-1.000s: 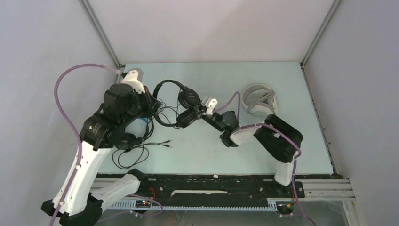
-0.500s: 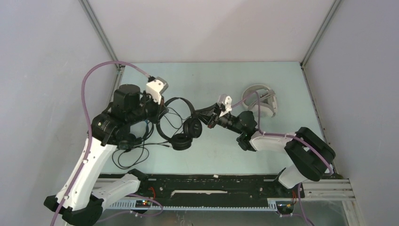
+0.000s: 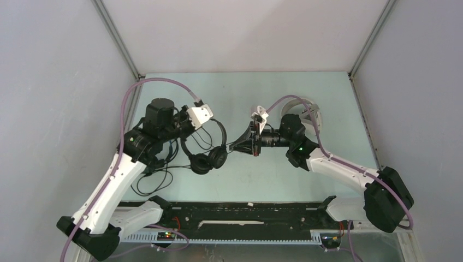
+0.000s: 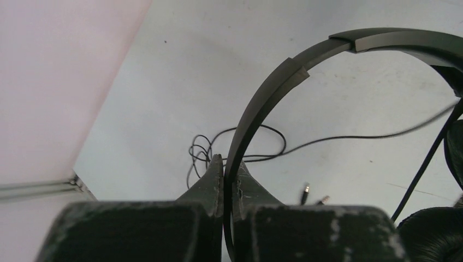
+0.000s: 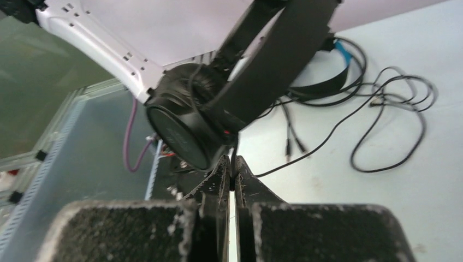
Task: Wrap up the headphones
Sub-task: Wrap the headphones cable around the headphones.
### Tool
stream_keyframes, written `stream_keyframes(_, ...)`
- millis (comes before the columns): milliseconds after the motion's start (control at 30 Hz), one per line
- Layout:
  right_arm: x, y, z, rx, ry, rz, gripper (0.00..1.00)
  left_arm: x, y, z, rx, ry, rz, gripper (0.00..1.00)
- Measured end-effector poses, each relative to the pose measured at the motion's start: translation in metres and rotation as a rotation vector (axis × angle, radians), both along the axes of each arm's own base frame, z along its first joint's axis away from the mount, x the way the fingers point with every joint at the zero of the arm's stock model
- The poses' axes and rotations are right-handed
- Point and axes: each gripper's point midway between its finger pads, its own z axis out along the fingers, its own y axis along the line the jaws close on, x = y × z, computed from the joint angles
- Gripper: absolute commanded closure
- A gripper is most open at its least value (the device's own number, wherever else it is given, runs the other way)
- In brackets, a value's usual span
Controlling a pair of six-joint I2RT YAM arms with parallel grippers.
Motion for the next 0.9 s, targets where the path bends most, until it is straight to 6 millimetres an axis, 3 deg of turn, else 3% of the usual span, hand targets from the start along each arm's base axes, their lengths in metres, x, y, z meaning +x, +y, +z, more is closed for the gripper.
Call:
stream_keyframes(200, -0.019, -0.005, -0.002, -0.075, 0.143, 0.098, 1.00, 0.017, -0.008, 0.000, 0.035, -0.120, -0.039, 1.00)
stream_keyframes(467, -0.033, -0.005, 0.019, -0.067, 0.307, 0.182, 0.96, 0.024, -0.009, 0.012, 0.002, -0.240, -0.025, 1.00)
stream_keyframes(700, -0.037, 0.005, 0.022, -0.047, 0.393, 0.210, 0.88, 0.028, -0.004, 0.005, -0.027, -0.258, 0.058, 1.00)
stream_keyframes(900, -0.033, 0.014, 0.032, 0.002, 0.397, 0.203, 0.87, 0.023, 0.009, 0.003, -0.051, -0.263, 0.134, 1.00)
